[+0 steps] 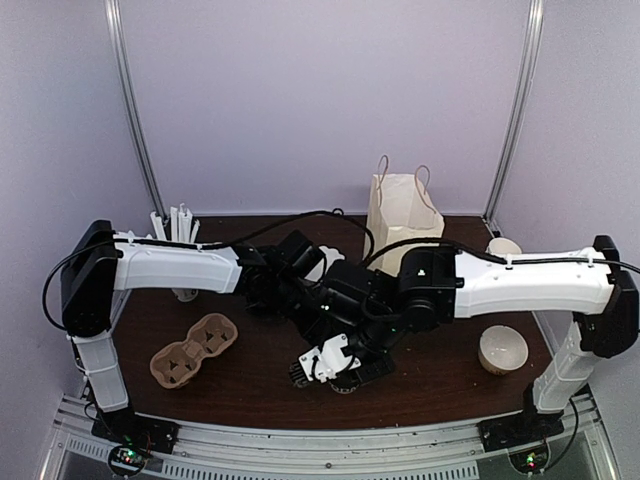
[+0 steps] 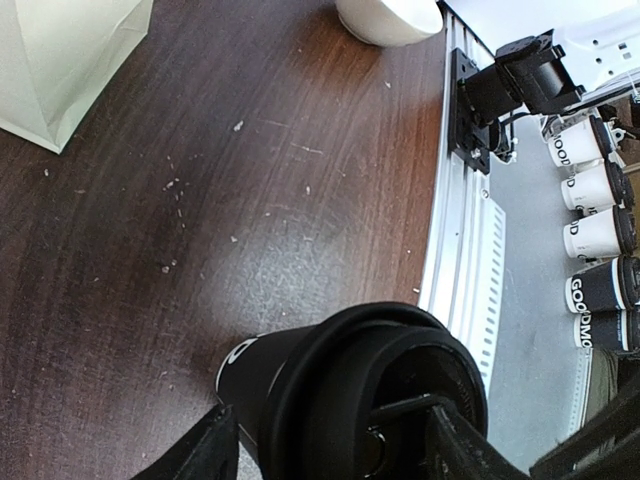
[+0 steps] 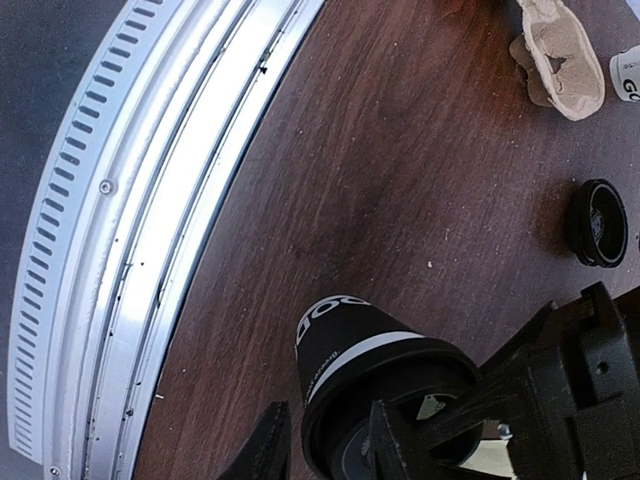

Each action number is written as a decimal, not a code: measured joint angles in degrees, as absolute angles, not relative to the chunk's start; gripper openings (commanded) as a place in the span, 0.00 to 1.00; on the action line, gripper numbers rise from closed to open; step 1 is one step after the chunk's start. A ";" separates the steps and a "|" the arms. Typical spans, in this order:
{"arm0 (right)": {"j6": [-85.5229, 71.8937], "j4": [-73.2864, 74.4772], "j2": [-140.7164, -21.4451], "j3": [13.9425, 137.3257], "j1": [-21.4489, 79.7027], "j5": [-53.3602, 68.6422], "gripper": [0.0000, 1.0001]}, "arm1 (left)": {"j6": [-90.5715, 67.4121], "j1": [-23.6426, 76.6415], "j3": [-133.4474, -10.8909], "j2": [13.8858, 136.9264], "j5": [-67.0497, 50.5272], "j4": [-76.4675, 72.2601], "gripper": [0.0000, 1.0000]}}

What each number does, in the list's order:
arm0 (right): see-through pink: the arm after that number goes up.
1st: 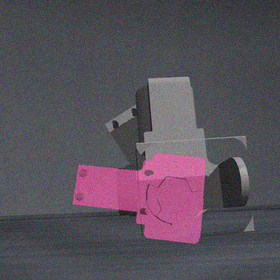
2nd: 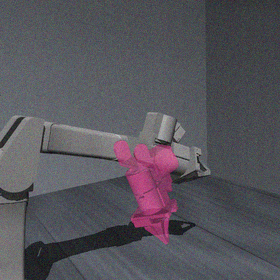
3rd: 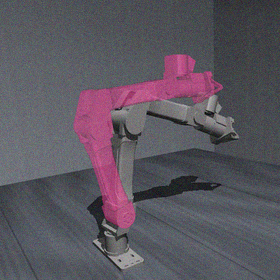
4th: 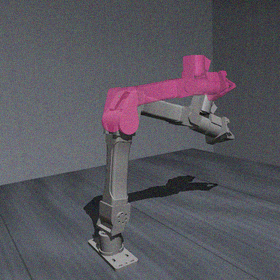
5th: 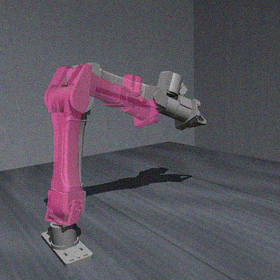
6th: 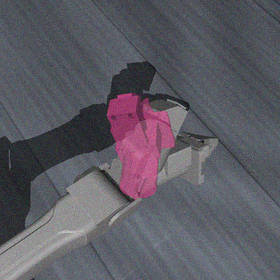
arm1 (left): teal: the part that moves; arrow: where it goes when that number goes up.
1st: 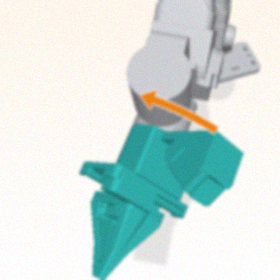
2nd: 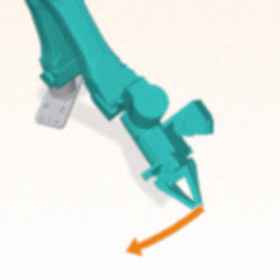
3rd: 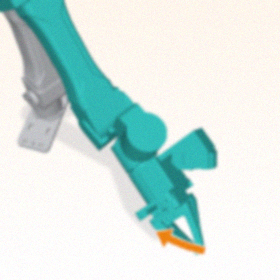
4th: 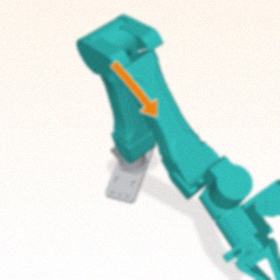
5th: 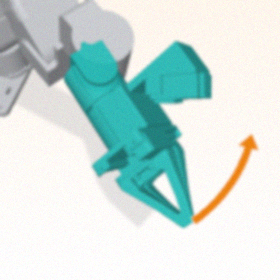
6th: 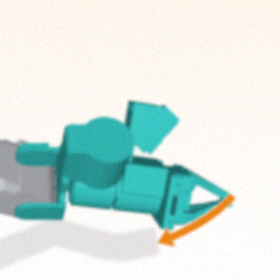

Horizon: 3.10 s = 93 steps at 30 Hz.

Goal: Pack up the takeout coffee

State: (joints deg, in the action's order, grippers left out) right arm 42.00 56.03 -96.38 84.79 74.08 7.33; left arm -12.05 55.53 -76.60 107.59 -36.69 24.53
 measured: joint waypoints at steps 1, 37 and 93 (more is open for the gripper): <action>41.82 56.01 -96.82 85.34 74.08 7.38 0.34 | -12.05 55.55 -76.62 107.61 -36.67 24.53 0.66; 40.29 56.34 -102.26 87.88 77.25 -5.50 0.34 | -11.99 55.59 -76.62 107.72 -36.23 24.08 0.66; 42.26 71.79 -93.60 96.71 67.16 23.90 0.54 | -10.57 56.12 -79.53 107.42 -31.42 26.22 0.84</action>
State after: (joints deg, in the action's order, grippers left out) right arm 42.26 71.79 -93.60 96.71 67.16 23.90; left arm -10.57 56.12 -79.53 107.42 -31.42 26.22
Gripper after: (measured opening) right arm 0.512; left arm 0.821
